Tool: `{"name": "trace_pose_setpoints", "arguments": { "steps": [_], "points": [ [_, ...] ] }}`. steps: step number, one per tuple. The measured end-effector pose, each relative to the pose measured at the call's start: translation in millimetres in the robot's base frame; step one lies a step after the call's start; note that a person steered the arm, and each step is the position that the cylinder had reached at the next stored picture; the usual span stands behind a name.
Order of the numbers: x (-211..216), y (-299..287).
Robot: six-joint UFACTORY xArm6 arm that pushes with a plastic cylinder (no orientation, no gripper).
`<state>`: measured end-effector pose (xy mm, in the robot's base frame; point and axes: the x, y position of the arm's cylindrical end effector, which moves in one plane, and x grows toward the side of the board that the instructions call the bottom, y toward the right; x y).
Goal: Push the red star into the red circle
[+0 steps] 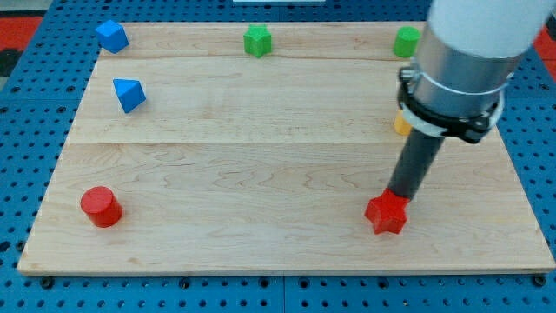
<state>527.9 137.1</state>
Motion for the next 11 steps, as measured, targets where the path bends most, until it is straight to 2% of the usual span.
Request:
{"name": "trace_pose_setpoints", "arguments": {
  "steps": [2,3,5,6,7,8,10,11],
  "points": [
    [12,91],
    [35,53],
    [20,-114],
    [16,-153],
    [12,-103],
    [-13,-97],
    [-14,-255],
    [-14,-304]
  ]
}}
